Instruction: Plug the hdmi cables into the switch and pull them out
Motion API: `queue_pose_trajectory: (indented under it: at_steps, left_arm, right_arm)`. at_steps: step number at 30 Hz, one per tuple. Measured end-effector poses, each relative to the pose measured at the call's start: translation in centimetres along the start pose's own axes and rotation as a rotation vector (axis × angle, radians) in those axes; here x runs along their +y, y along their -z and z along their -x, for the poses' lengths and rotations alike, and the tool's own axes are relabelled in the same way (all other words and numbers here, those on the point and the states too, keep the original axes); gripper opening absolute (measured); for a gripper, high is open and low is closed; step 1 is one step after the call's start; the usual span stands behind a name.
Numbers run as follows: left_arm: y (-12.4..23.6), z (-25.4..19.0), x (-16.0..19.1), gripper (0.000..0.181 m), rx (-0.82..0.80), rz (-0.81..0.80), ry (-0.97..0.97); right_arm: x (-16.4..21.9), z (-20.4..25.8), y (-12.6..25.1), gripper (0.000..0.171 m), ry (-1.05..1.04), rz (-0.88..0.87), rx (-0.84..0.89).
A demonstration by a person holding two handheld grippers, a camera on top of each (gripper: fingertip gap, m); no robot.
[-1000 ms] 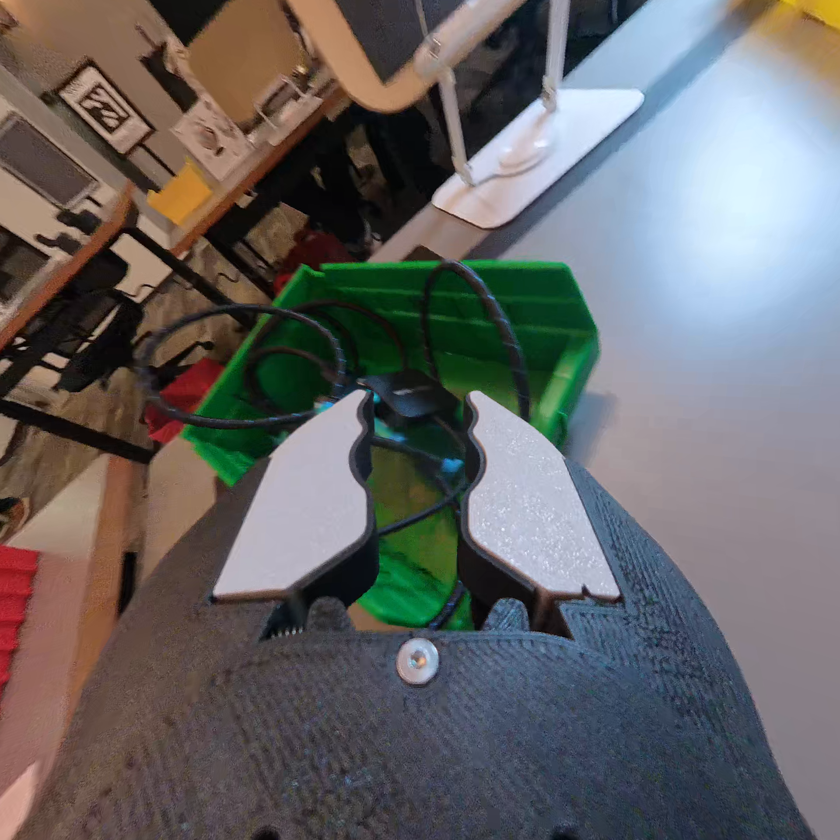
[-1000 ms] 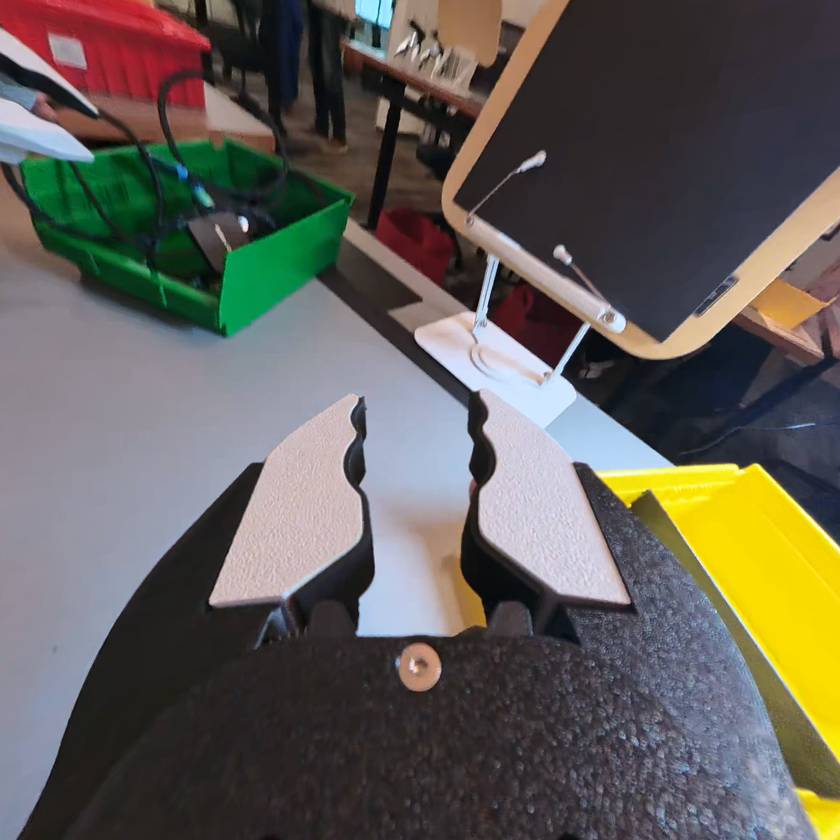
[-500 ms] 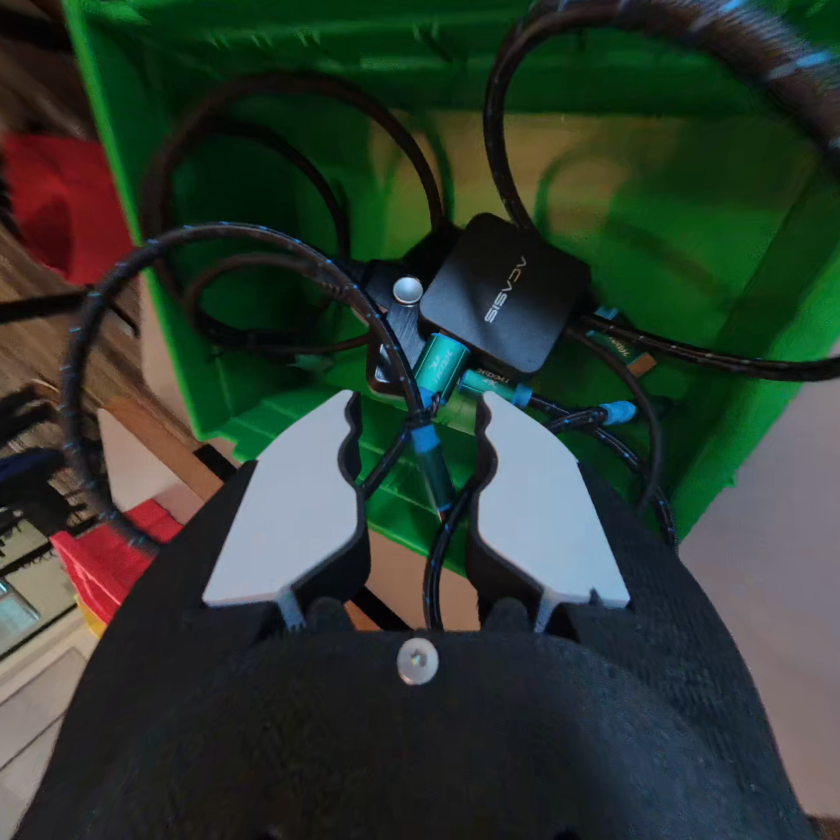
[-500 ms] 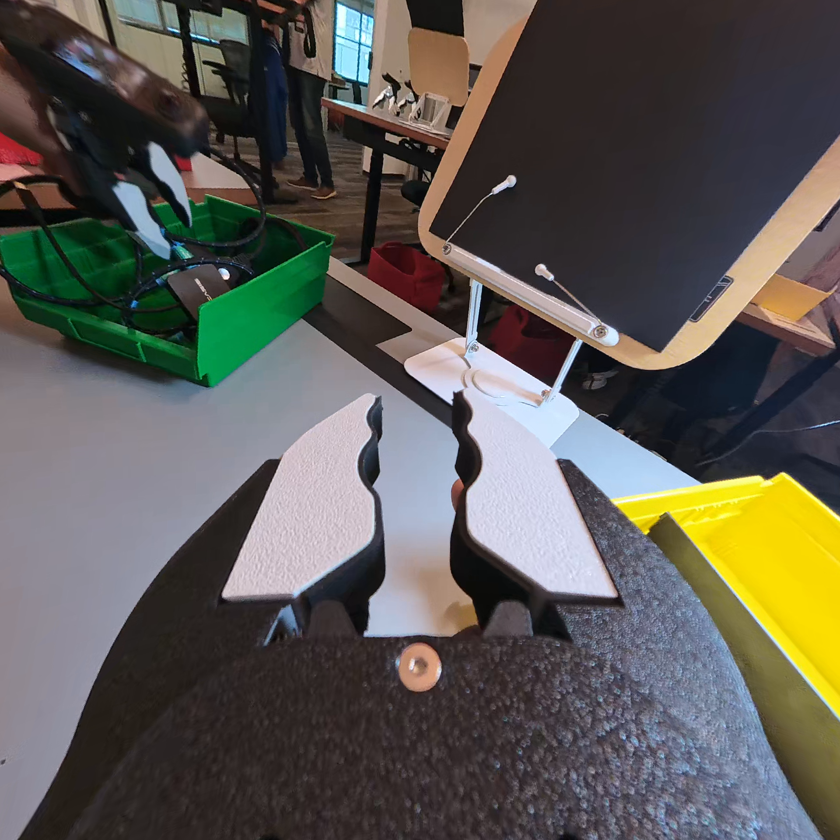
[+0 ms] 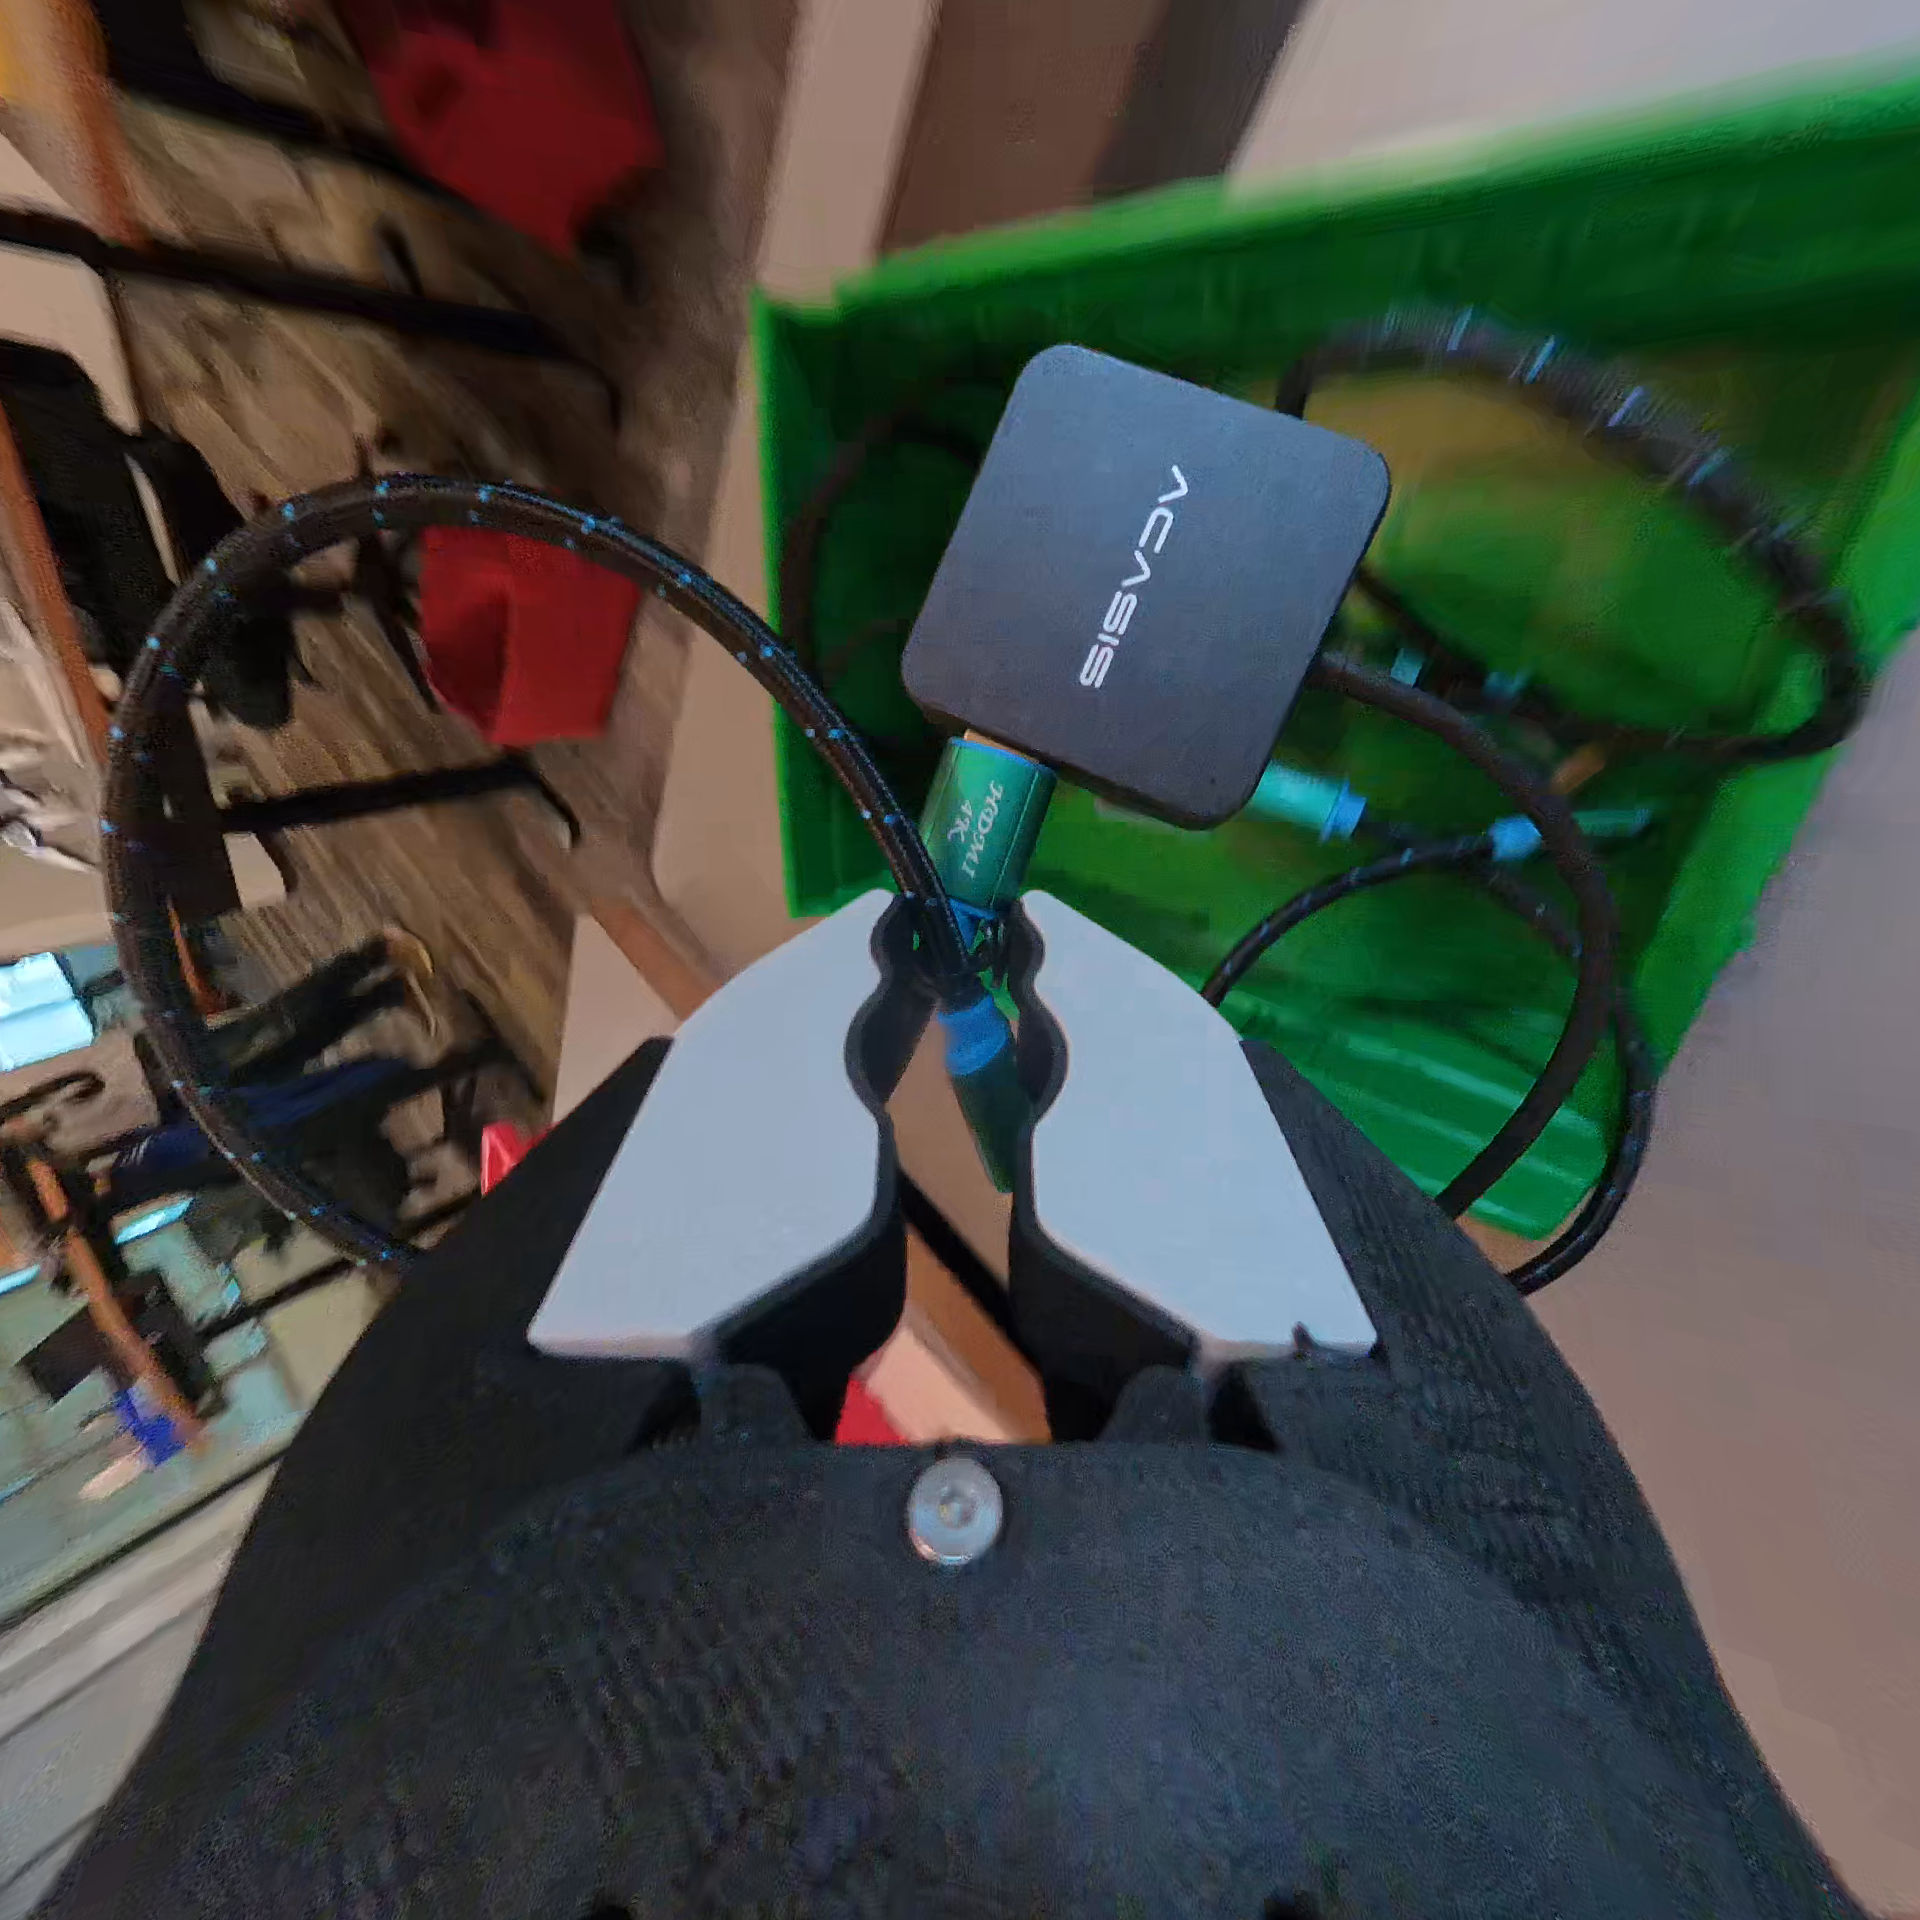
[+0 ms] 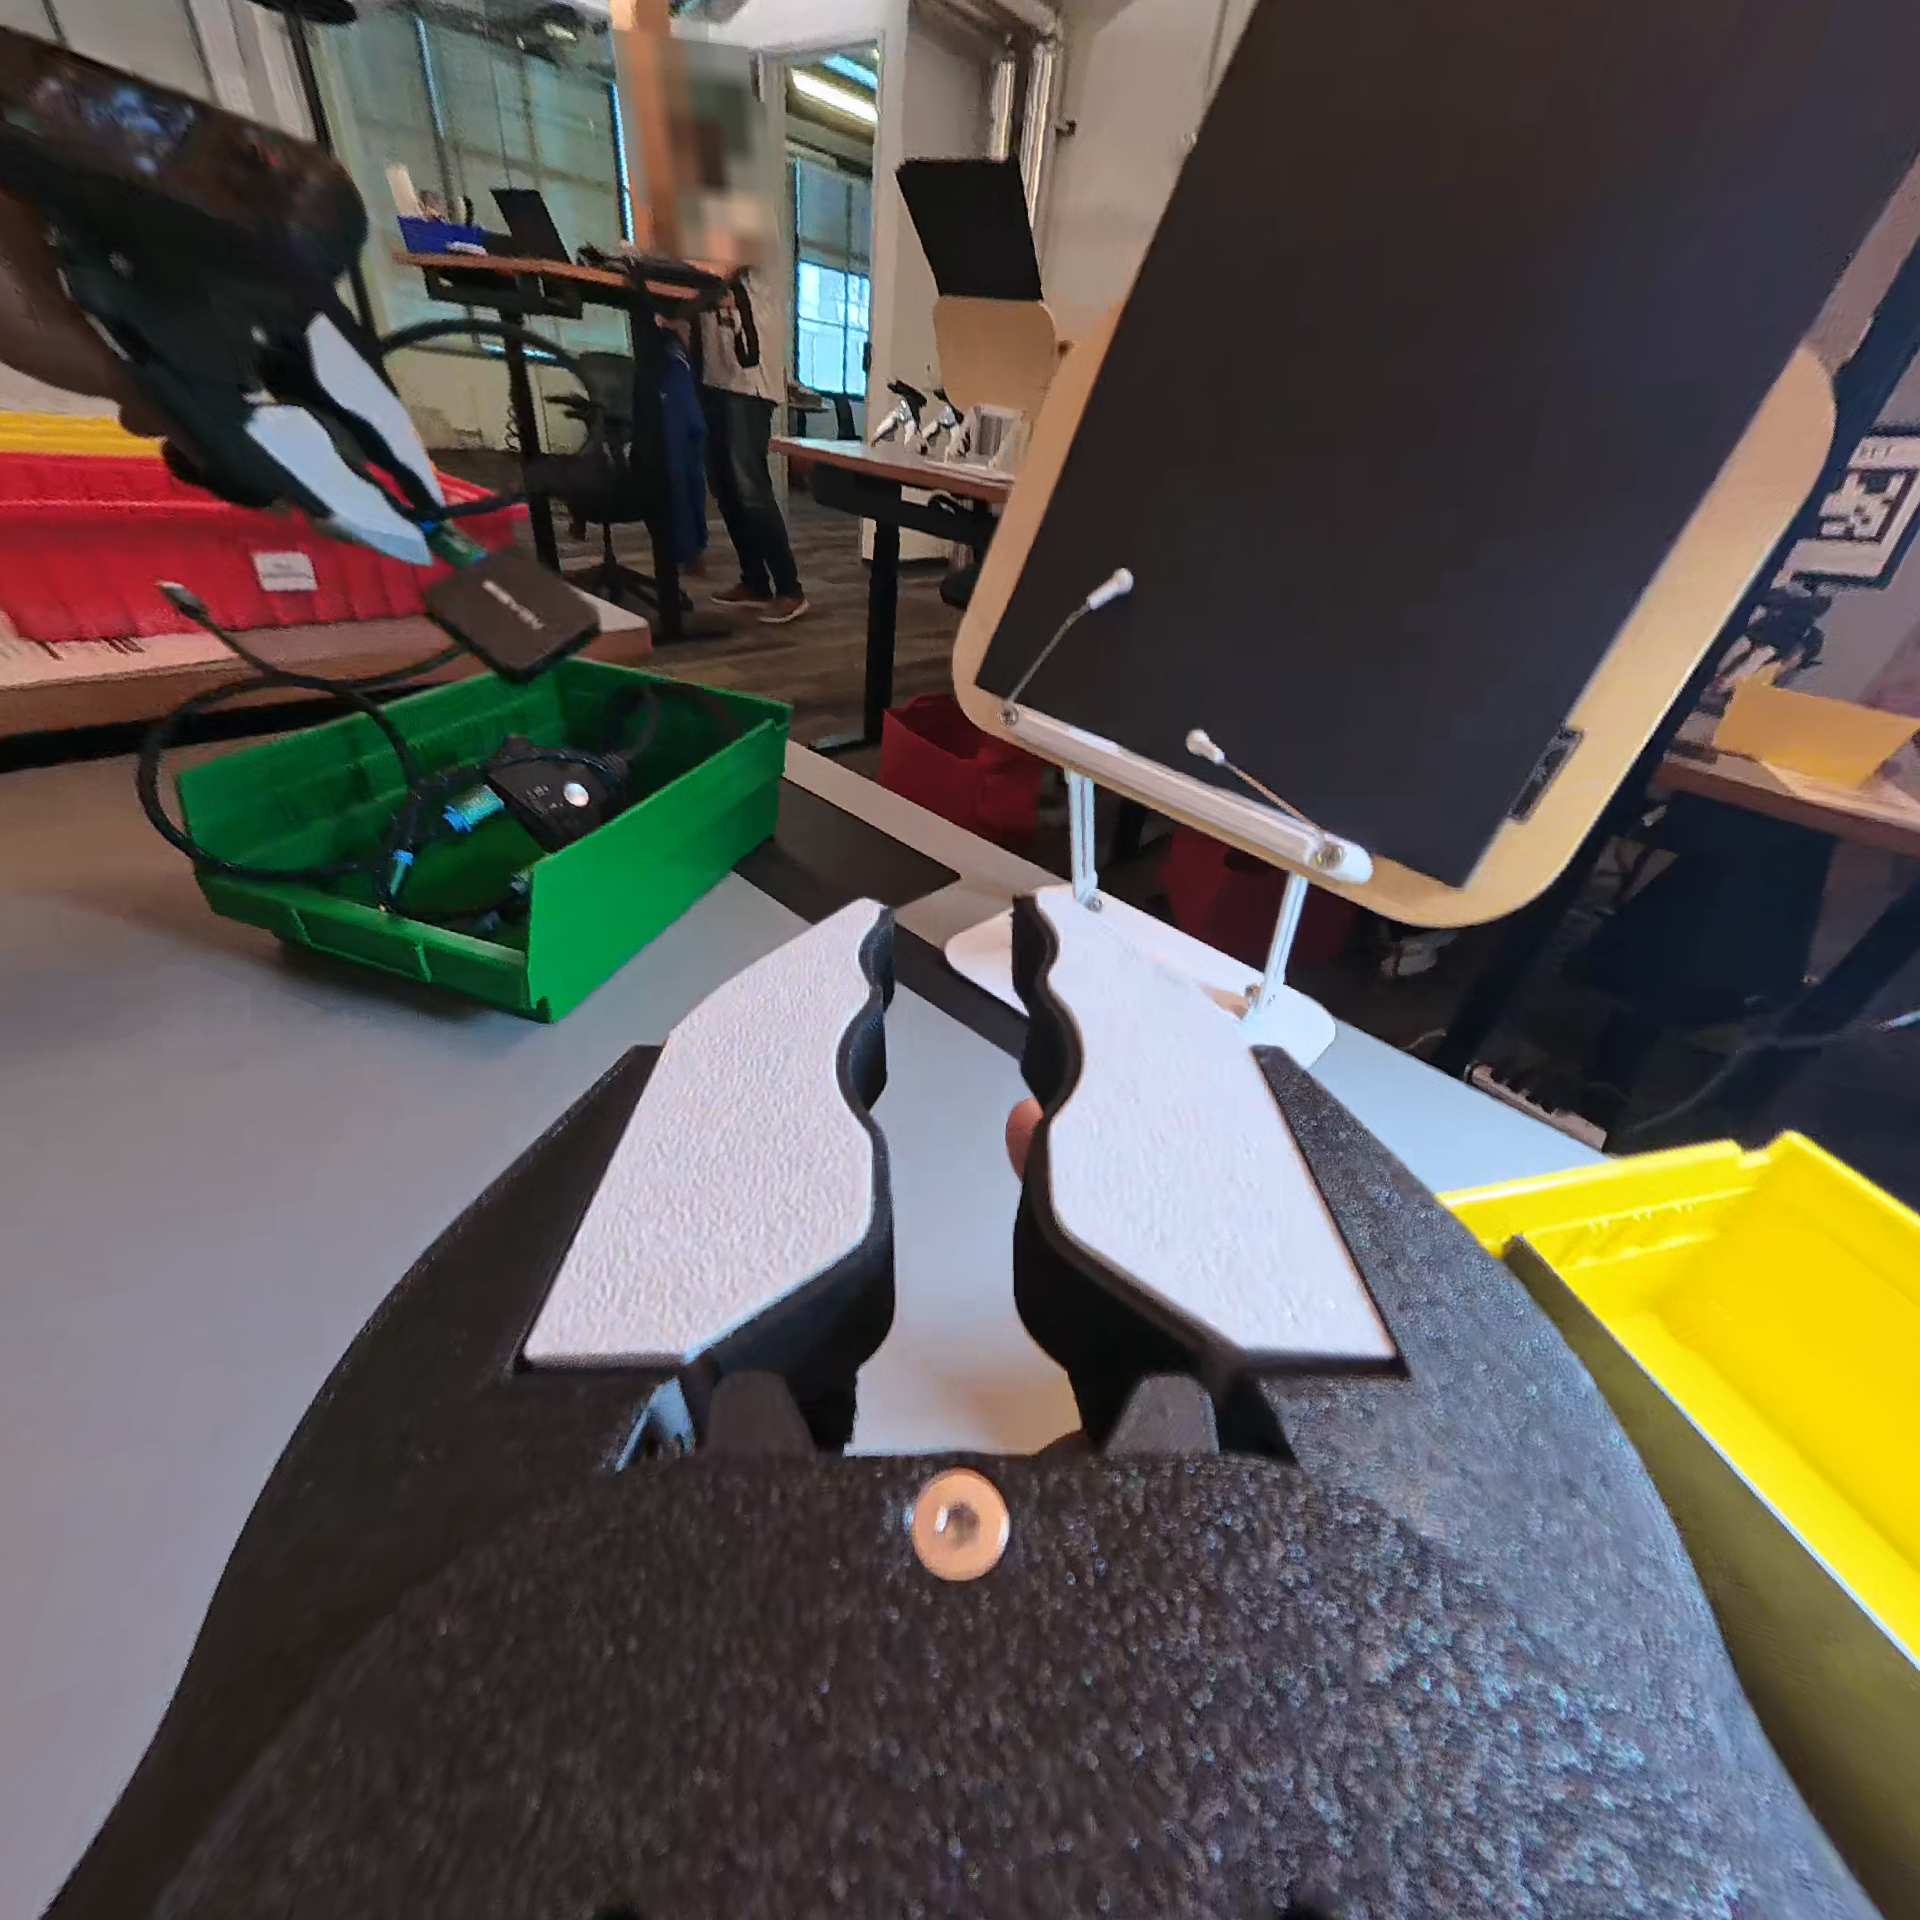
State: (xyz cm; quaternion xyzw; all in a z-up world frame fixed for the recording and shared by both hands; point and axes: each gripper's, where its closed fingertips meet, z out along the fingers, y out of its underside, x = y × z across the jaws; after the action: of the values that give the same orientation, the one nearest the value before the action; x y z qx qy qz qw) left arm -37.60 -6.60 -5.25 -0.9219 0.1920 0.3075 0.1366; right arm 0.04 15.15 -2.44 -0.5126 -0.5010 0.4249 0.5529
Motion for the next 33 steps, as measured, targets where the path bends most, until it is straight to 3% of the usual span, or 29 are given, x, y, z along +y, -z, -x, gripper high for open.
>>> queue_pose_trajectory:
  at_steps: [1,4,10,13,16,18,22,27,33]
  left_arm:
    - [1.7,0.3,-1.3,0.018,-0.017,-0.098,0.029]
    - [7.9,-0.5,-6.5,0.018,-0.029,-0.447,0.094]
    - [19.4,-8.0,-16.6,0.018,0.124,-1.146,0.155]
    - [22.7,-12.7,-19.8,0.018,0.312,-1.465,0.167]
    - [24.4,-16.9,-21.7,0.018,0.647,-1.764,0.125]
    - [23.7,-19.3,-22.8,0.018,0.894,-1.764,0.105]
    - [21.9,-22.7,-23.7,0.018,1.054,-1.698,0.054]
    - [20.4,-25.4,-24.4,0.018,1.148,-1.618,0.023]
    - [19.9,-26.1,-24.7,0.020,1.147,-1.593,0.033]
  right_arm:
    - [-0.7,0.5,0.1,0.021,0.008,-0.015,-0.010]
    - [-3.0,2.4,0.1,0.022,0.039,-0.072,-0.058]
    - [-6.1,7.2,0.0,0.032,0.041,-0.170,-0.237]
    - [-6.4,9.2,0.7,0.035,0.054,-0.226,-0.315]
    - [-6.2,10.7,1.1,0.039,0.039,-0.269,-0.409]
    - [-6.7,11.1,1.6,0.040,0.090,-0.330,-0.411]
    - [-6.3,12.7,2.4,0.048,0.284,-0.294,-0.430]
    - [-4.4,14.7,2.5,0.034,0.443,-0.224,-0.472]
    - [-3.4,14.7,3.0,0.030,0.469,-0.159,-0.527]
